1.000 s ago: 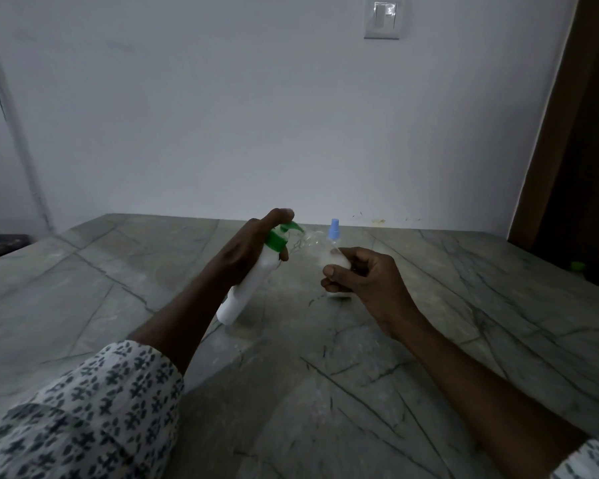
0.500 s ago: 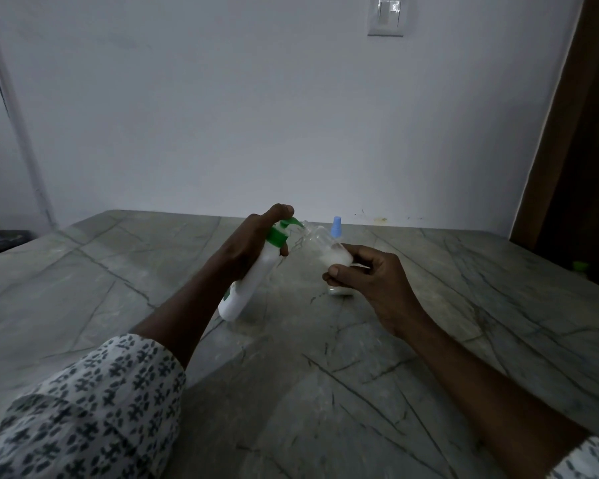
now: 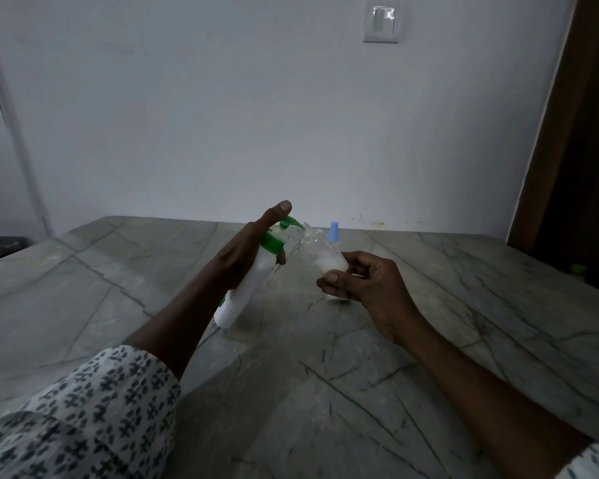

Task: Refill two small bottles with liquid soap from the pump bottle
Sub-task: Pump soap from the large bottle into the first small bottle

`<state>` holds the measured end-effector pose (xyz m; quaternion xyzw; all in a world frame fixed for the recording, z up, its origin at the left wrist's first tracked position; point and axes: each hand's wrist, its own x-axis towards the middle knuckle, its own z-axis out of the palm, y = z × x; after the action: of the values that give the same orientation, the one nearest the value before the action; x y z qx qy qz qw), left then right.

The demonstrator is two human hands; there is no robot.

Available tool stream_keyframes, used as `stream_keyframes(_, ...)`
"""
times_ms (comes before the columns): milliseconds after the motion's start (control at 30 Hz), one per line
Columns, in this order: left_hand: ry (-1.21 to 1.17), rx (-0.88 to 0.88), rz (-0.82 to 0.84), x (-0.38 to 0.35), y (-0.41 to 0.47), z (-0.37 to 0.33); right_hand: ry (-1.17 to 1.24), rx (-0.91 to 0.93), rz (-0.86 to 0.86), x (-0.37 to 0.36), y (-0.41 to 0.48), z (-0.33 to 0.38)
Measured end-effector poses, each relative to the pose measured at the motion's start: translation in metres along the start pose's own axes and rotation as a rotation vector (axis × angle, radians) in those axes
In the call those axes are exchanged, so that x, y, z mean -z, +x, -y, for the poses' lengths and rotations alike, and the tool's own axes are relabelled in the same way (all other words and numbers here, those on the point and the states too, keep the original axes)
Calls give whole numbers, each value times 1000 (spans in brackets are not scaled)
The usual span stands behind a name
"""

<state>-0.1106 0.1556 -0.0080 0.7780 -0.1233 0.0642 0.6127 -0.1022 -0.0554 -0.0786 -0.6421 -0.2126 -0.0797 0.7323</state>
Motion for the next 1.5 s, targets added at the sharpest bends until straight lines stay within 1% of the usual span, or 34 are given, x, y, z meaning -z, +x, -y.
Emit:
stream_keyframes(300, 33, 51, -53, 1, 4, 3, 64, -35, -14, 0, 1, -3)
stream_keyframes(467, 8, 12, -39, 1, 3, 3, 48, -20, -12, -3, 0, -3)
stream_keyframes(667, -36, 26, -39, -4, 2, 0, 66, -16, -12, -3, -3, 0)
stream_keyframes(933, 8, 44, -38, 0, 5, 4, 68, -20, -16, -1, -2, -2)
stream_keyframes(1067, -13, 21, -50, -1, 4, 2, 74, -6, -14, -2, -1, -1)
stream_keyframes(1267, -22, 50, -44, -4, 2, -1, 86, -7, -10, -1, -1, -2)
stream_keyframes(1500, 26, 55, -49, -3, 6, 4, 73, -15, -12, 1, -3, -4)
